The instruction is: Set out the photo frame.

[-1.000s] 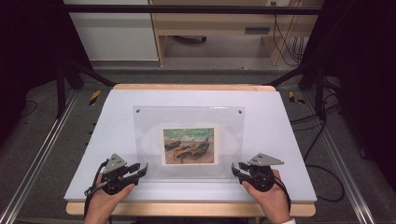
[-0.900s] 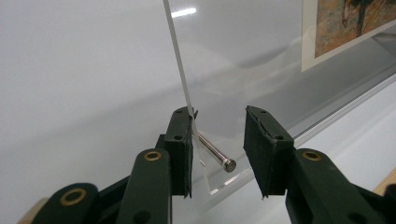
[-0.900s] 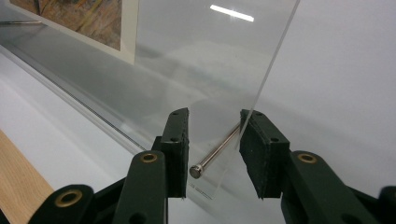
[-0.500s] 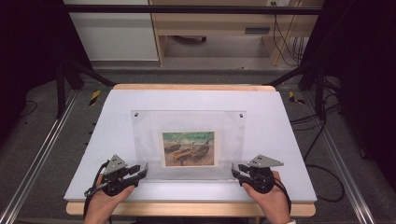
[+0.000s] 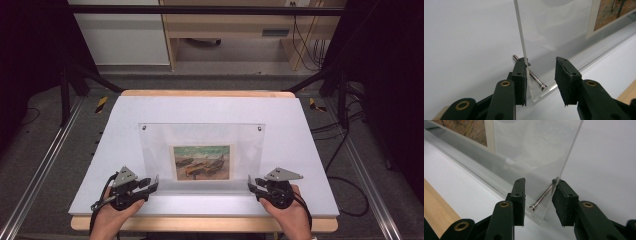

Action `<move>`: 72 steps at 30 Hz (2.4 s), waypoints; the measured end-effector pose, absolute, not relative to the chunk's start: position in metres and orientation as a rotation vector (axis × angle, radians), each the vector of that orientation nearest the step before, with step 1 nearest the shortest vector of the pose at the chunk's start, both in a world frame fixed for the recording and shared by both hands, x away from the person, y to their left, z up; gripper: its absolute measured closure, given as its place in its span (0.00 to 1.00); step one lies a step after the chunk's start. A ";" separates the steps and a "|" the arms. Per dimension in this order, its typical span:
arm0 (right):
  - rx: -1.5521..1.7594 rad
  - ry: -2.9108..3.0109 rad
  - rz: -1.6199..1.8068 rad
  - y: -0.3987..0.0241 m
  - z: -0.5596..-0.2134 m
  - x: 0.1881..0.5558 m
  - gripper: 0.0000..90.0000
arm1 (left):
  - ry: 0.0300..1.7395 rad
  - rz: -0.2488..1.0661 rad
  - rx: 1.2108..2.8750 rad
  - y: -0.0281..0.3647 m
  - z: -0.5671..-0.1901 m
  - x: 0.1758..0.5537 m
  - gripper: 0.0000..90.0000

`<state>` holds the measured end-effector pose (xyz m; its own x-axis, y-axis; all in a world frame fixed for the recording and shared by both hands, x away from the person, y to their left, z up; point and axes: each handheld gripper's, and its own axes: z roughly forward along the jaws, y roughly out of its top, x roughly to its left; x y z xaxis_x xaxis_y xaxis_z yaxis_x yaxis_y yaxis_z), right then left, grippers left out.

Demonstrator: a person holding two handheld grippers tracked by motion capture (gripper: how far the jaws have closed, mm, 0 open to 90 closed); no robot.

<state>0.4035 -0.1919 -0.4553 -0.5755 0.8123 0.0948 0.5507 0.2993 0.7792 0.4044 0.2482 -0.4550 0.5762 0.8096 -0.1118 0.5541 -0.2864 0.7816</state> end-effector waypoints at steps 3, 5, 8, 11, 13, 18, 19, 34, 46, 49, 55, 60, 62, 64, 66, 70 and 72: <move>1.233 2.255 1.155 -0.192 -0.456 0.403 0.71 | 1.090 0.391 1.982 0.248 -0.455 0.404 0.68; 1.240 2.257 1.153 -0.192 -0.456 0.402 0.71 | 1.091 0.390 1.983 0.248 -0.456 0.404 0.68; 1.241 2.260 1.155 -0.191 -0.456 0.402 0.71 | 1.090 0.385 1.990 0.248 -0.456 0.403 0.68; 1.234 2.270 1.145 -0.191 -0.457 0.401 0.71 | 1.087 0.382 2.006 0.248 -0.456 0.403 0.68; 1.240 2.271 1.145 -0.191 -0.458 0.400 0.71 | 1.083 0.379 2.014 0.248 -0.457 0.402 0.68; 1.235 2.274 1.145 -0.191 -0.458 0.400 0.71 | 1.079 0.380 2.016 0.248 -0.457 0.402 0.68; 1.235 2.274 1.145 -0.191 -0.458 0.400 0.71 | 1.079 0.380 2.016 0.248 -0.457 0.402 0.68; 1.232 2.271 1.143 -0.191 -0.459 0.399 0.70 | 1.066 0.391 2.017 0.247 -0.457 0.402 0.67; 1.229 2.269 1.150 -0.190 -0.459 0.400 0.68 | 1.061 0.387 2.015 0.247 -0.458 0.403 0.65; 1.237 2.263 1.161 -0.189 -0.459 0.400 0.62 | 1.064 0.382 2.006 0.246 -0.458 0.403 0.64; 1.228 2.245 1.169 -0.185 -0.458 0.401 0.46 | 1.041 0.365 1.993 0.244 -0.458 0.403 0.50; 1.222 2.228 1.181 -0.185 -0.457 0.402 0.37 | 1.033 0.366 1.973 0.242 -0.457 0.404 0.42; 1.210 2.217 1.189 -0.184 -0.457 0.402 0.31 | 1.028 0.367 1.961 0.242 -0.456 0.404 0.36; 1.208 2.206 1.191 -0.183 -0.456 0.401 0.25 | 1.014 0.373 1.941 0.242 -0.454 0.404 0.32; 1.186 2.193 1.196 -0.183 -0.456 0.402 0.20 | 1.013 0.377 1.932 0.242 -0.454 0.403 0.27; 1.162 2.170 1.201 -0.181 -0.454 0.402 0.12 | 1.001 0.392 1.902 0.240 -0.452 0.403 0.18; 1.147 2.151 1.219 -0.181 -0.453 0.402 0.10 | 0.993 0.398 1.889 0.240 -0.451 0.402 0.13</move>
<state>0.4016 -0.1812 -0.4531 -0.5758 0.8166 0.0412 0.4549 0.2781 0.8460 0.4023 0.2402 -0.4509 0.6198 0.7742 -0.1282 0.4718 -0.2371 0.8492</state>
